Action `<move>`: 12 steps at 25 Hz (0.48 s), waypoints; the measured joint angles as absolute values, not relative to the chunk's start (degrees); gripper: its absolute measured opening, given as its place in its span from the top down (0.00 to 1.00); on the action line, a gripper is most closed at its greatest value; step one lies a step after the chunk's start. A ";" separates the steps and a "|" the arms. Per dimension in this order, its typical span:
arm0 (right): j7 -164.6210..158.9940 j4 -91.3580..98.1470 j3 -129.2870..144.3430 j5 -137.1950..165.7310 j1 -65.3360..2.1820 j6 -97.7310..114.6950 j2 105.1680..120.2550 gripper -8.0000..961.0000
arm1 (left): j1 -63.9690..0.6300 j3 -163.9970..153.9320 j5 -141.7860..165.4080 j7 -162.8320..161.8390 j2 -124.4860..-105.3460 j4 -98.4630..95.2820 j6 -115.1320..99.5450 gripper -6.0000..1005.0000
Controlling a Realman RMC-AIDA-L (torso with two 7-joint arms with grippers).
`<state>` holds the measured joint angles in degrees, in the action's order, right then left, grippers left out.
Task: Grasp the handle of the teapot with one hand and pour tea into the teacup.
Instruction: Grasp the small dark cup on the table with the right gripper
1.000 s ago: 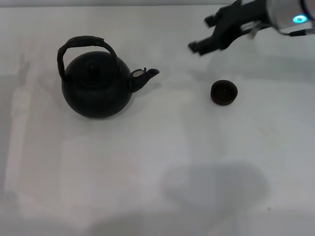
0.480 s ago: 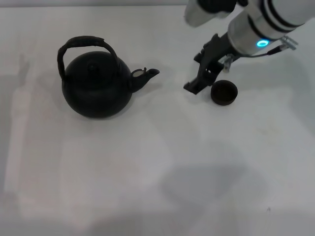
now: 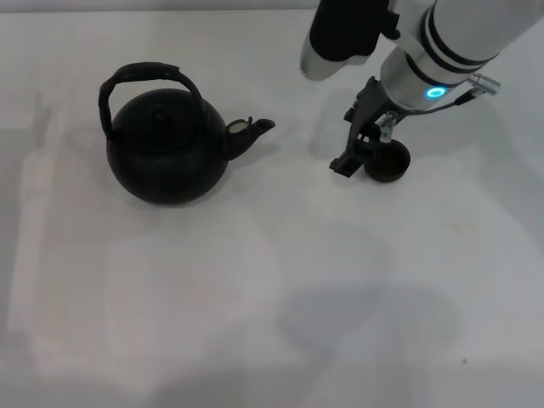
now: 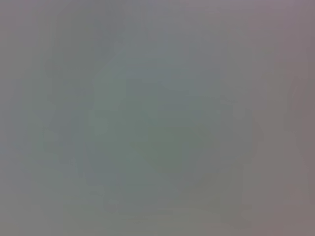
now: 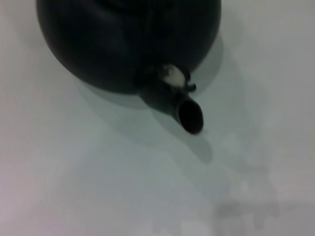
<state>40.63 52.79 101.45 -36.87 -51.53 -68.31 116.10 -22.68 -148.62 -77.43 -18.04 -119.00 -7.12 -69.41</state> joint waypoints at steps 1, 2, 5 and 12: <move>40.50 52.13 101.79 -36.71 -51.83 -68.03 116.10 0.16 | -22.68 -148.62 -77.43 -18.03 -119.00 -7.12 -69.39 0.15; 40.37 50.93 102.14 -36.55 -52.32 -67.69 116.10 0.16 | -22.68 -148.62 -77.43 -18.03 -119.00 -7.12 -69.38 0.15; 40.35 49.42 102.57 -36.41 -52.95 -67.63 116.11 0.16 | -22.68 -148.62 -77.43 -18.03 -119.00 -7.11 -69.39 0.15; 39.79 48.00 102.93 -35.17 -53.25 -67.79 116.07 0.16 | -22.73 -148.62 -77.43 -18.16 -119.00 -7.12 -69.41 0.15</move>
<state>39.79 48.00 102.93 -35.17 -53.25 -67.79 116.07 -22.73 -148.62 -77.43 -18.16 -119.00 -7.12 -69.41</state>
